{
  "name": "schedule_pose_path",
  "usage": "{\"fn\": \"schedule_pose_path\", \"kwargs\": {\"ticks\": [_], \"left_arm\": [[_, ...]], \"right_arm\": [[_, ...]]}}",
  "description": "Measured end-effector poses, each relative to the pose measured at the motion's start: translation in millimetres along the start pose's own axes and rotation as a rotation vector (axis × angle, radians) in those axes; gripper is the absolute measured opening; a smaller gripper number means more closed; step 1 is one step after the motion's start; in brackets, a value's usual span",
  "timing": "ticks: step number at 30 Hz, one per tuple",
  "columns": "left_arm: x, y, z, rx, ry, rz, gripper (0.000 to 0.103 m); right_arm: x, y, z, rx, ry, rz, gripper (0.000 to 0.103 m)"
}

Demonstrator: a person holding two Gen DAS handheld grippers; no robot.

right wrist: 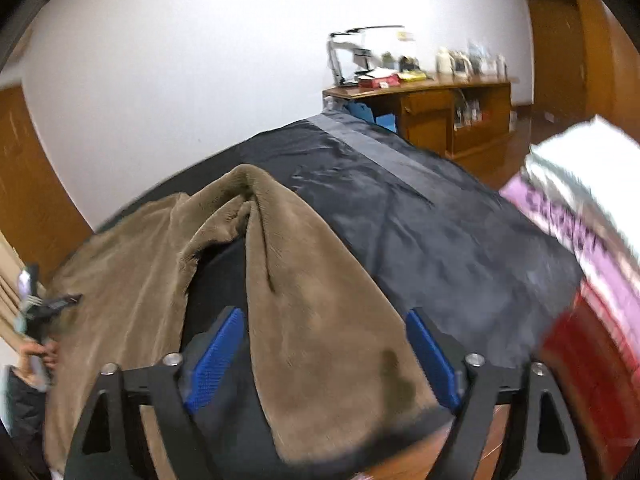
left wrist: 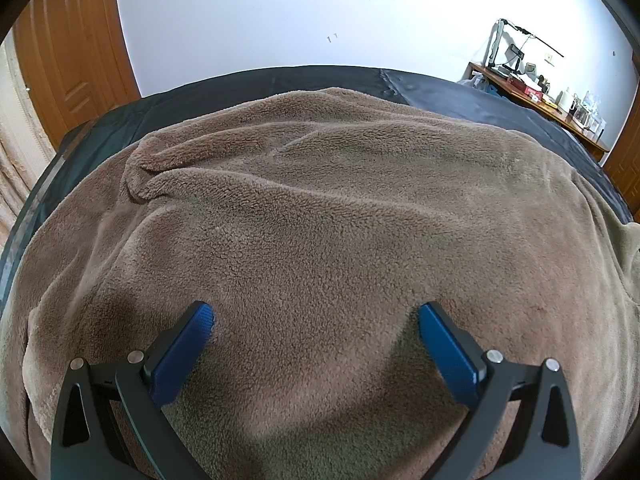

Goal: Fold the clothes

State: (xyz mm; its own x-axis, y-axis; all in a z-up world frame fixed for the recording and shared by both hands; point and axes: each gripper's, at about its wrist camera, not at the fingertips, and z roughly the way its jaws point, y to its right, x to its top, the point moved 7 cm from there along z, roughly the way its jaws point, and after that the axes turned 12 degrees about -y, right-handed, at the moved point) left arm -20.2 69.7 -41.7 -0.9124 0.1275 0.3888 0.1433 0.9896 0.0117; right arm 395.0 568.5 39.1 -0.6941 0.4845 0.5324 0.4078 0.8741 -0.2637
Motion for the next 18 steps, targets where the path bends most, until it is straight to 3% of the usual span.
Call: {"fn": "schedule_pose_path", "kwargs": {"ticks": [2, 5, 12, 18], "left_arm": [[0, 0, 0, 0.0, 0.0, 0.0, 0.102], [-1, -1, -1, -0.002, 0.001, -0.003, 0.102], [-4, -8, -2, -0.005, 0.004, -0.005, 0.102], [-4, -7, -3, -0.005, 0.005, -0.006, 0.102]], "right_arm": [[-12, 16, -7, 0.076, -0.011, 0.067, 0.064], [-26, 29, -8, 0.147, -0.034, 0.121, 0.053], [-53, 38, -2, 0.334, -0.074, 0.228, 0.047], [-46, 26, 21, 0.329, -0.071, 0.215, 0.047]]}}
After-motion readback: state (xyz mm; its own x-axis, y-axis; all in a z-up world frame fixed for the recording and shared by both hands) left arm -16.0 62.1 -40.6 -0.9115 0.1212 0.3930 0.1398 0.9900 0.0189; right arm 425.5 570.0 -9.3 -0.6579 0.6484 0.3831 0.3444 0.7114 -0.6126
